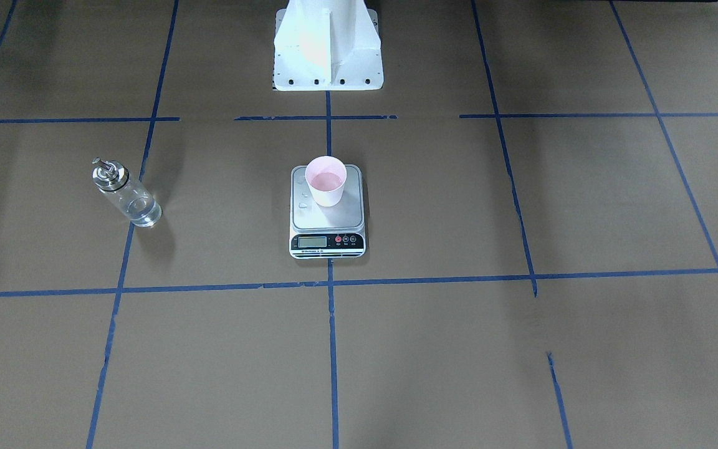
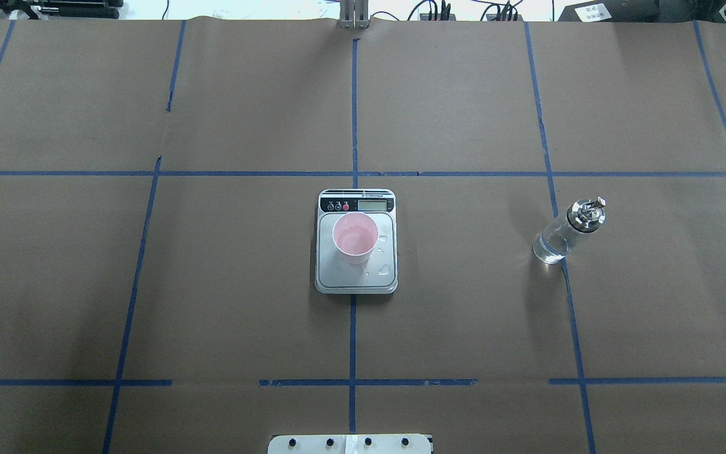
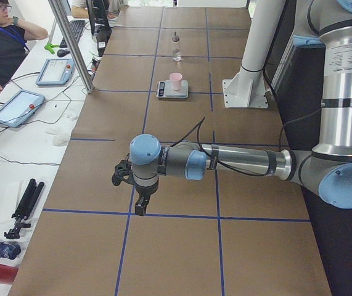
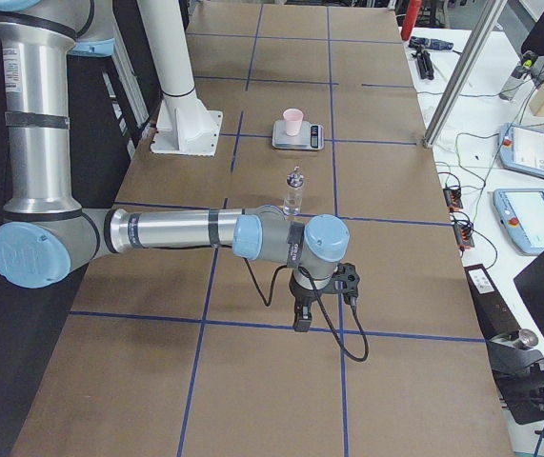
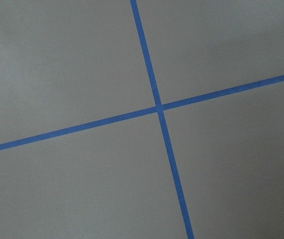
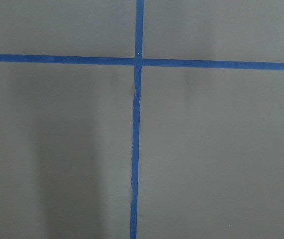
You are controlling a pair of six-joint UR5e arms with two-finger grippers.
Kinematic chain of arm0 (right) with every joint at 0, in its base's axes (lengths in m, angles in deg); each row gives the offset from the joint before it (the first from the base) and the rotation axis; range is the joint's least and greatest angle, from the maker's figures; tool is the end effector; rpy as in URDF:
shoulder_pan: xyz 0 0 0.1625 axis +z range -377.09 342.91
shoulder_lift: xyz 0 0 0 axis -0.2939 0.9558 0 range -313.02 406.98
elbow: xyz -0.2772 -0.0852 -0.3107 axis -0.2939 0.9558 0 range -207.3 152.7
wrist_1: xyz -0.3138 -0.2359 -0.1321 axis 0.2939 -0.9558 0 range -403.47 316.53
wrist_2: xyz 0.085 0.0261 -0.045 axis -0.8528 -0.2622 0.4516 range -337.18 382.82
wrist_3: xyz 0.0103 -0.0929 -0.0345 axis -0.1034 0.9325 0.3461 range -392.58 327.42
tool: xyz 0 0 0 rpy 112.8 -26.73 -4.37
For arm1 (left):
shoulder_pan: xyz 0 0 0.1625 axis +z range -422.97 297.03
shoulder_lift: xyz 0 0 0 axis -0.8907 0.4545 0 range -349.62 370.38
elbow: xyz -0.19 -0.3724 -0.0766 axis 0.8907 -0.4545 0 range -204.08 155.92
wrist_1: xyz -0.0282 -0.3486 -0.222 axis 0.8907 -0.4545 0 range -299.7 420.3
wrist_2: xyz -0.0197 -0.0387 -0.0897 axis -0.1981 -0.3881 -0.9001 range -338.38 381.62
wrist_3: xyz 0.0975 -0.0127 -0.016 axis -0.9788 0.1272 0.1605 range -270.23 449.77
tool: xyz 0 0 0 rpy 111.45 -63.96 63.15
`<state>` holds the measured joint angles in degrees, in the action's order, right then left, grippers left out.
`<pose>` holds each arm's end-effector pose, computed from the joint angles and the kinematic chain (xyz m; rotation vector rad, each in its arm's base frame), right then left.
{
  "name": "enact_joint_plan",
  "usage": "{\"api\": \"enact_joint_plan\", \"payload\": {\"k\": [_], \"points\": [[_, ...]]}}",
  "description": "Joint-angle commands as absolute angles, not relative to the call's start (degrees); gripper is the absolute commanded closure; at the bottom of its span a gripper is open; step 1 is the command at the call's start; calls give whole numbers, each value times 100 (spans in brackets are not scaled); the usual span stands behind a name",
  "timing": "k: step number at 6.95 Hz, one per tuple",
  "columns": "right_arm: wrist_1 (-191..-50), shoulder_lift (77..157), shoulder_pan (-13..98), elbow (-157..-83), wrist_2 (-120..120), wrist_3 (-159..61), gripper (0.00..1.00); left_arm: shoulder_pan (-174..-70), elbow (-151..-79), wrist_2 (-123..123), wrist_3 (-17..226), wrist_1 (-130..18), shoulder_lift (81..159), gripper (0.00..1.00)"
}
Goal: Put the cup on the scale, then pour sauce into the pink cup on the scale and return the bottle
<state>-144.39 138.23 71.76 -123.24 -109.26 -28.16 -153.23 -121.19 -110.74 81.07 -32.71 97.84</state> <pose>0.0570 -0.4739 0.6396 -0.0827 -0.7364 -0.0528 -0.0685 -0.4803 0.6158 0.1836 0.7271 0.1893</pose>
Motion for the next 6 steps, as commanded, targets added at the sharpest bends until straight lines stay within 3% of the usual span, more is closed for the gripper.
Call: {"api": "enact_joint_plan", "payload": {"k": [1,3,6], "points": [[-14289,13908,7177,-12318,-10936,-2775,0,-15323,-12120,-11074,8107,-3278,9792,0],[-12759,14495,7177,-12249,-10971,-2766,0,-15323,-12120,-11074,8107,-3278,9784,0],[-12547,14489,7177,-12257,-10945,-2766,0,-15323,-12120,-11074,8107,-3260,9775,0]]}}
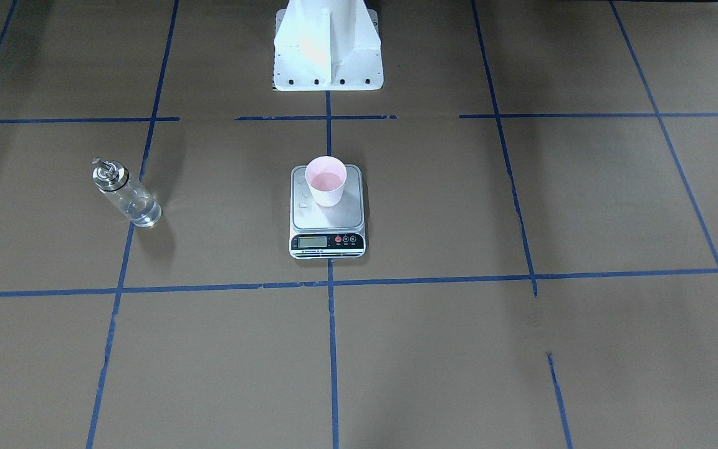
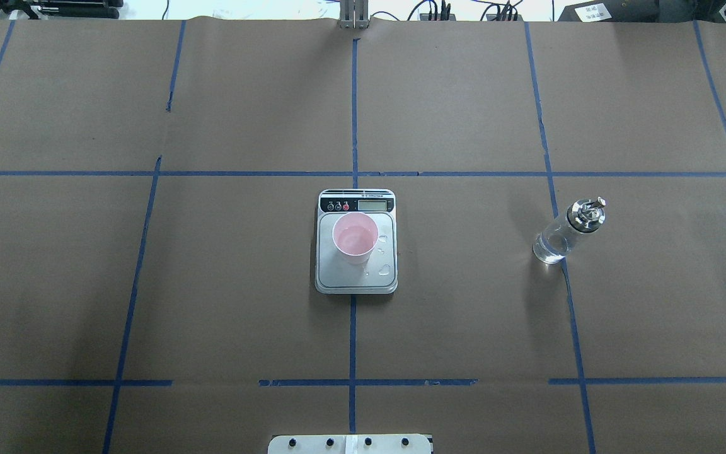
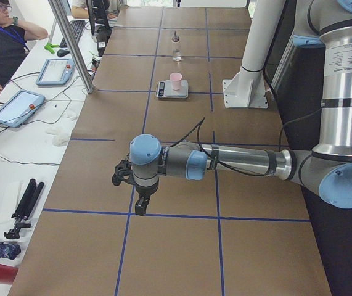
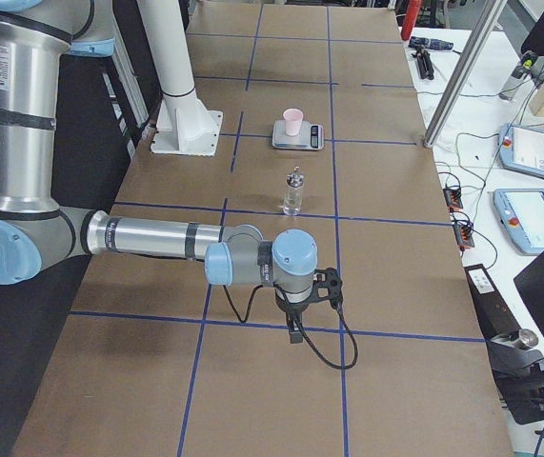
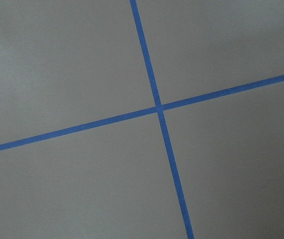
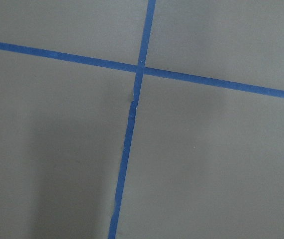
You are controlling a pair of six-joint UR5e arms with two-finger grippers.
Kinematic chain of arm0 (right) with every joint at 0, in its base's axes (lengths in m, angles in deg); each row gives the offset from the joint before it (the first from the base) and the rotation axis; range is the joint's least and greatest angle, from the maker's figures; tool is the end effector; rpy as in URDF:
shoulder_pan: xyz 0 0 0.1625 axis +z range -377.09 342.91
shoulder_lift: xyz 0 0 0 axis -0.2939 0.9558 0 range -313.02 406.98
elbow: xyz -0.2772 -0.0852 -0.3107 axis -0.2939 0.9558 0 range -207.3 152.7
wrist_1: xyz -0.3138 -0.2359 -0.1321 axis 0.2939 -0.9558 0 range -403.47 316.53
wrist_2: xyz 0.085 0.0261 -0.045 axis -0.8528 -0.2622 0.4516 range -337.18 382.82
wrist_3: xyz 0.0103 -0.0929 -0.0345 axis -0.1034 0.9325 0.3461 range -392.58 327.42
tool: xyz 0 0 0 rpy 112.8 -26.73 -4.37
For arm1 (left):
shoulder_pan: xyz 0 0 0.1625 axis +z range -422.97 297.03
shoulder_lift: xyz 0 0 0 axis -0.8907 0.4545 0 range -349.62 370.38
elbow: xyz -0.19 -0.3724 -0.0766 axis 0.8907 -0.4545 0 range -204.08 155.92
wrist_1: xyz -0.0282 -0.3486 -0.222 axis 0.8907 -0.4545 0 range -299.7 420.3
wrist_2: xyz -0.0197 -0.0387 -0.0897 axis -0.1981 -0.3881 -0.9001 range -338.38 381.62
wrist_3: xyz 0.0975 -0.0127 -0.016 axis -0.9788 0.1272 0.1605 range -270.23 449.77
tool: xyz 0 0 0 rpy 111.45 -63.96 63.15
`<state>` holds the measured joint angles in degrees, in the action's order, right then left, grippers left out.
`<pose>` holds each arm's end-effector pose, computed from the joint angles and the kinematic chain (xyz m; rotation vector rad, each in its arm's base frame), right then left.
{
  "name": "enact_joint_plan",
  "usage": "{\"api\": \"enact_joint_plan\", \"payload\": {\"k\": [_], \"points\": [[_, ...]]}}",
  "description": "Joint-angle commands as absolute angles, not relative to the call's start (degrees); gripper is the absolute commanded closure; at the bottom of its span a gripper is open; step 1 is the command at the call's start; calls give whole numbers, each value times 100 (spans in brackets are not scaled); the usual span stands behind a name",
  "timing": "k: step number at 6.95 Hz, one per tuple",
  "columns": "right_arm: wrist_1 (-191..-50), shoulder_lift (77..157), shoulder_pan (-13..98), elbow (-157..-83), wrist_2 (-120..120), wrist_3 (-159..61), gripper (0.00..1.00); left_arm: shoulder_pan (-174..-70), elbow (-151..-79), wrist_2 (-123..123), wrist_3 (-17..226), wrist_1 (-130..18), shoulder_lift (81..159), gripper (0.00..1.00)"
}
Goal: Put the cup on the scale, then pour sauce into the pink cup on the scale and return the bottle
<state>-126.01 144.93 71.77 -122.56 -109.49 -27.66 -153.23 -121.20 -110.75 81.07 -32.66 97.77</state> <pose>0.0574 -0.4396 0.6669 0.1040 -0.7355 -0.1316 -0.0685 -0.4797 0.6164 0.1818 0.7274 0.1886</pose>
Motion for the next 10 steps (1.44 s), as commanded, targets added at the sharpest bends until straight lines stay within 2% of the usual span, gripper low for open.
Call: {"api": "enact_joint_plan", "payload": {"k": [1,10], "points": [[-12652,14445,7177,-12266,-10954,-2766,0,-15323,-12120,-11074,8107,-3260,9775,0],[-12653,14436,7027,-12362,-10971,-2766,0,-15332,-12085,-10987,8116,-3251,9757,0]]}}
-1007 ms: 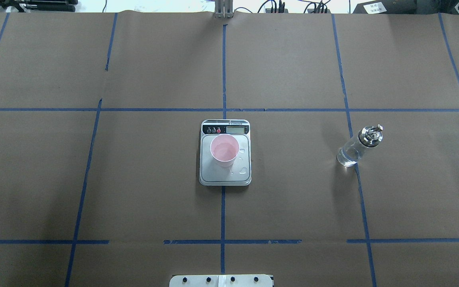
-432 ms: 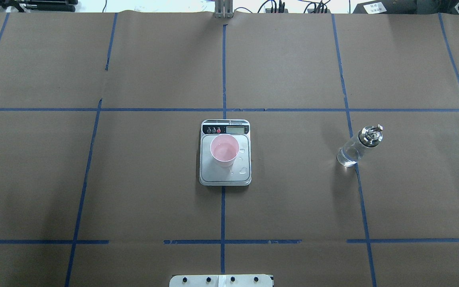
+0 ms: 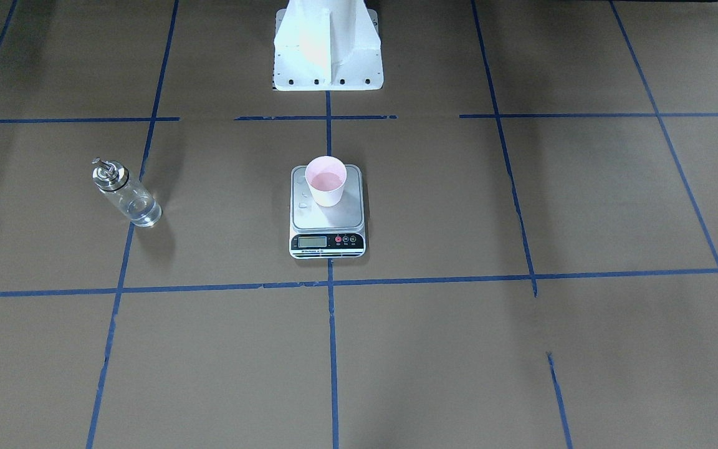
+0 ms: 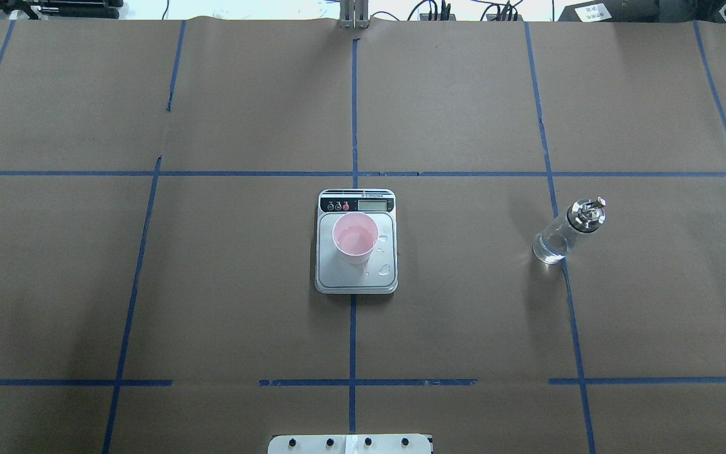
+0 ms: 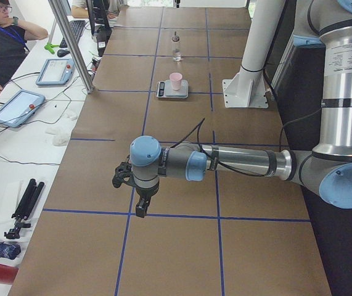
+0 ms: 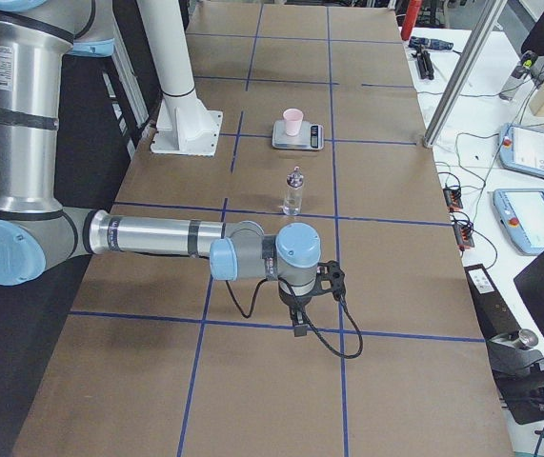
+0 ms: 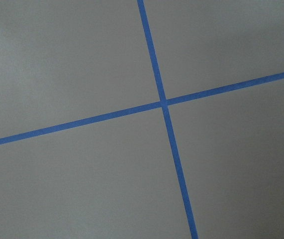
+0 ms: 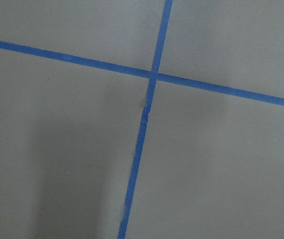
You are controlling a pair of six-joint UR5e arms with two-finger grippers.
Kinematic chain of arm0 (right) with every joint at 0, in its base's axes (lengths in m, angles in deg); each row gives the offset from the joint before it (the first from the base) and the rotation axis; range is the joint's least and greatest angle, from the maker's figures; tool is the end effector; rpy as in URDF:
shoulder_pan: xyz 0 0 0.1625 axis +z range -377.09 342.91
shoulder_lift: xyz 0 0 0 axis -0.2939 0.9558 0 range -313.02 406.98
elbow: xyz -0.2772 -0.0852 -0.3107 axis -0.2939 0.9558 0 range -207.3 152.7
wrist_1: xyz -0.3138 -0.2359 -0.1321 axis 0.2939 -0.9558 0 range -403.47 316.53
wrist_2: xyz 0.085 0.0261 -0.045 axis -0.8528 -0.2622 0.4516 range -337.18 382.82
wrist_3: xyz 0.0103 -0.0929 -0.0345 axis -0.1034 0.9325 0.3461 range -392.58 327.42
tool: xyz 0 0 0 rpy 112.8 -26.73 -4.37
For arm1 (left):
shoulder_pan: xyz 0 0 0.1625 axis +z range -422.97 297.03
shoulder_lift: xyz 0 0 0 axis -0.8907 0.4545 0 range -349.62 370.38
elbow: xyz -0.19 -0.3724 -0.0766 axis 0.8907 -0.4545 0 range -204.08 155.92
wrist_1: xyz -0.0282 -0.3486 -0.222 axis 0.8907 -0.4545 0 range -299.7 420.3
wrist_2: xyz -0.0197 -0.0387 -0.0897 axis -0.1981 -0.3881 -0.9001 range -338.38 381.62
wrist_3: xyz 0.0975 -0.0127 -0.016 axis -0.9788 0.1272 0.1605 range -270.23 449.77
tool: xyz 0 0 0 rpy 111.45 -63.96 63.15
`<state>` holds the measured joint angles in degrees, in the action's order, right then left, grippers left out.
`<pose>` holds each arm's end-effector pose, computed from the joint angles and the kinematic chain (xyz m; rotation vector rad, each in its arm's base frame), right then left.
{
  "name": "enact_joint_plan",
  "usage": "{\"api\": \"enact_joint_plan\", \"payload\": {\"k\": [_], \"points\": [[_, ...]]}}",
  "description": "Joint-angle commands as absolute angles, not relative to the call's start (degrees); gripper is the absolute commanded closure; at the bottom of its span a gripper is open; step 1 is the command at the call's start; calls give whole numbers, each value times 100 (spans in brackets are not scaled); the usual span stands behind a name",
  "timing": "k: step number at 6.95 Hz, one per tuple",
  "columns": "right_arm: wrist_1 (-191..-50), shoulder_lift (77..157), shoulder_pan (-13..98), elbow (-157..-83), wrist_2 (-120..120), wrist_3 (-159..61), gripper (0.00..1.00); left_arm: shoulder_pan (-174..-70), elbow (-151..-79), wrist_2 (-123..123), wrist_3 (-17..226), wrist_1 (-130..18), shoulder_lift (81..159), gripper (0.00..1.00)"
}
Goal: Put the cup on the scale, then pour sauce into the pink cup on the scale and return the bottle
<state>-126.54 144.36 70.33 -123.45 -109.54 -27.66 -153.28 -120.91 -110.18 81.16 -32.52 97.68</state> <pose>0.0461 -0.4465 0.6557 0.1102 -0.7374 -0.1615 -0.0696 -0.4787 0.6206 0.1722 0.7183 0.1825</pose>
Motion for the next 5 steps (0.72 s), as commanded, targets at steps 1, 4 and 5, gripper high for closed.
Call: {"api": "enact_joint_plan", "payload": {"k": [1,4,5], "points": [[-12636,14436,7027,-12371,-10998,-2757,0,-15340,-12103,-11056,8107,-3277,9557,0],[-12592,14480,6834,-12415,-11375,-2740,0,-15341,-12103,-11057,8107,-3295,9555,0],[-12600,14454,6816,-12415,-11350,-2731,0,-15341,-12103,-11057,8107,-3269,9546,0]]}}
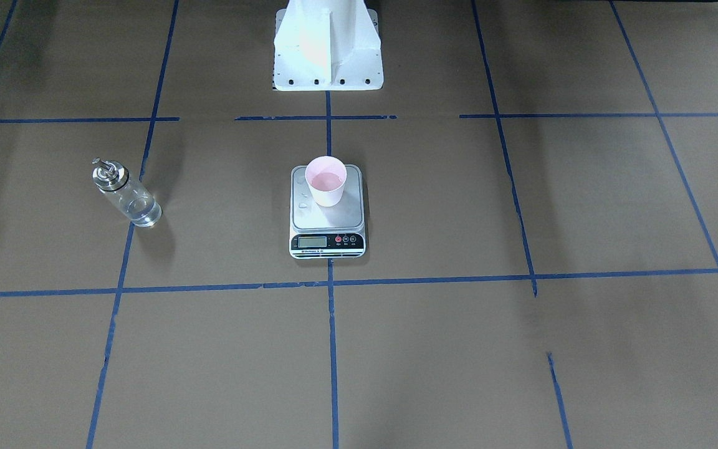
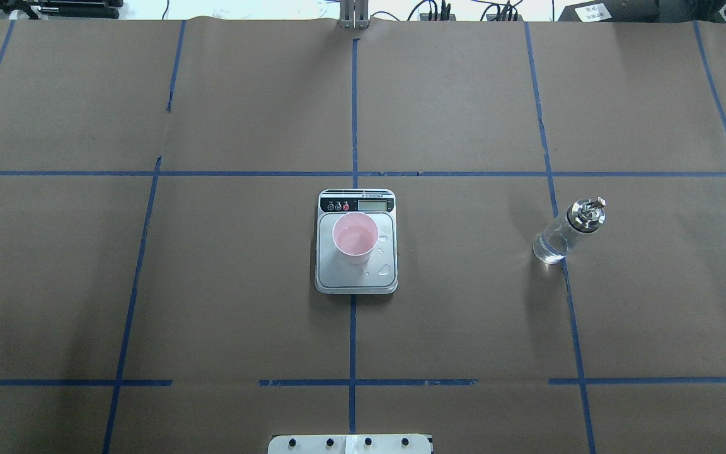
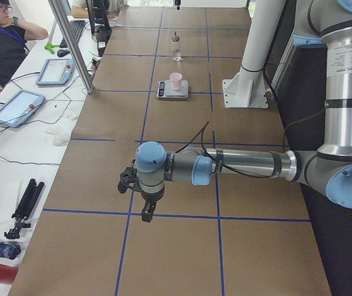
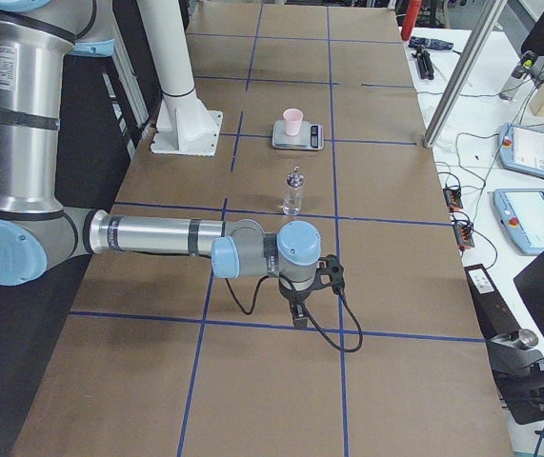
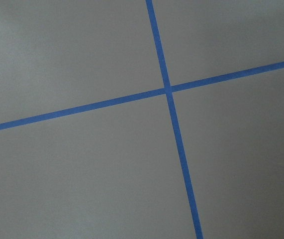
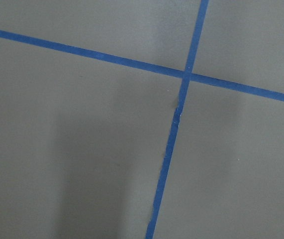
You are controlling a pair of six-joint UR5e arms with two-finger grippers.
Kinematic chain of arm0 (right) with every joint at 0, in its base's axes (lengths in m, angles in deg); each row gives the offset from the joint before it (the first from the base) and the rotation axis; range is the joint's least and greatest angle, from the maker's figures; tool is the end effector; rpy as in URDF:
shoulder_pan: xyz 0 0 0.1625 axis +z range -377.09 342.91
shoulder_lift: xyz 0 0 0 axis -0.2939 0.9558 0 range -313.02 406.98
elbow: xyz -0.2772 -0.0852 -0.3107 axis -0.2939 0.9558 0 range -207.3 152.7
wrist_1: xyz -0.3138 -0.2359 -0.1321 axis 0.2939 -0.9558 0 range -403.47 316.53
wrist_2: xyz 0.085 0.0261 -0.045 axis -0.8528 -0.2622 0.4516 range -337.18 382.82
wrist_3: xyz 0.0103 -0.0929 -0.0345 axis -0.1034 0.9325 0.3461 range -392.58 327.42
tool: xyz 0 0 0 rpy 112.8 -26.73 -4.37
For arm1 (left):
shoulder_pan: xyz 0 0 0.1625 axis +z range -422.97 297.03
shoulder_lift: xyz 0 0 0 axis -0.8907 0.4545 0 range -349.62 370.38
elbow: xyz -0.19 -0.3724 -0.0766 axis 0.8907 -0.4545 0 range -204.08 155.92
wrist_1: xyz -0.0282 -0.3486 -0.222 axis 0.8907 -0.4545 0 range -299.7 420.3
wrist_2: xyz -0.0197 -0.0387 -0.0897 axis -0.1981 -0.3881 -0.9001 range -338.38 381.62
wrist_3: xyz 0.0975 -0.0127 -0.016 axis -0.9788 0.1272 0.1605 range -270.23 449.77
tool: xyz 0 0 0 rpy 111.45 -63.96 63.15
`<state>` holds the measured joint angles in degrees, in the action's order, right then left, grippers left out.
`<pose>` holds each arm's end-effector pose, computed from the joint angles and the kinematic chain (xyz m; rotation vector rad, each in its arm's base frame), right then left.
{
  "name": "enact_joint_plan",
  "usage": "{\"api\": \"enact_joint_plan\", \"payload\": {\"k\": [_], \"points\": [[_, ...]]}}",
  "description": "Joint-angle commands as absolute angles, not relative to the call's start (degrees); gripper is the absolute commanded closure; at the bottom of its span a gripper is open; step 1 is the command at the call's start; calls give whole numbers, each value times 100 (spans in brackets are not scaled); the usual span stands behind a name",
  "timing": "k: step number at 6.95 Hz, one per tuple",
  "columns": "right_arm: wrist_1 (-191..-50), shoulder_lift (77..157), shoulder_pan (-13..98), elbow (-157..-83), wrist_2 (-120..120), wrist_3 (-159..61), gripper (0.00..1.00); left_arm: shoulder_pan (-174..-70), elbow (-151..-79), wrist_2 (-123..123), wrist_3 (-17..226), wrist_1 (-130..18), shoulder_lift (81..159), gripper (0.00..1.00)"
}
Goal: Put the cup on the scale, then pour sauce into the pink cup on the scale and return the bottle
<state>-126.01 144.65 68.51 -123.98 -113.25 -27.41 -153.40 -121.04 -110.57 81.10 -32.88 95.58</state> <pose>0.0274 -0.4456 0.6479 0.1125 -0.8038 -0.2031 -0.0700 -0.4619 0.6356 0.1470 0.7272 0.1715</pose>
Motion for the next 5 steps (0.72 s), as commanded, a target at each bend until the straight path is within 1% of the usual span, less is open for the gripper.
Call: {"api": "enact_joint_plan", "payload": {"k": [1,5], "points": [[-12600,14445,6755,-12398,-11297,-2731,0,-15341,-12103,-11022,8125,-3251,9546,0],[-12609,14436,6728,-12398,-11288,-2740,0,-15341,-12103,-10995,8125,-3260,9546,0]]}}
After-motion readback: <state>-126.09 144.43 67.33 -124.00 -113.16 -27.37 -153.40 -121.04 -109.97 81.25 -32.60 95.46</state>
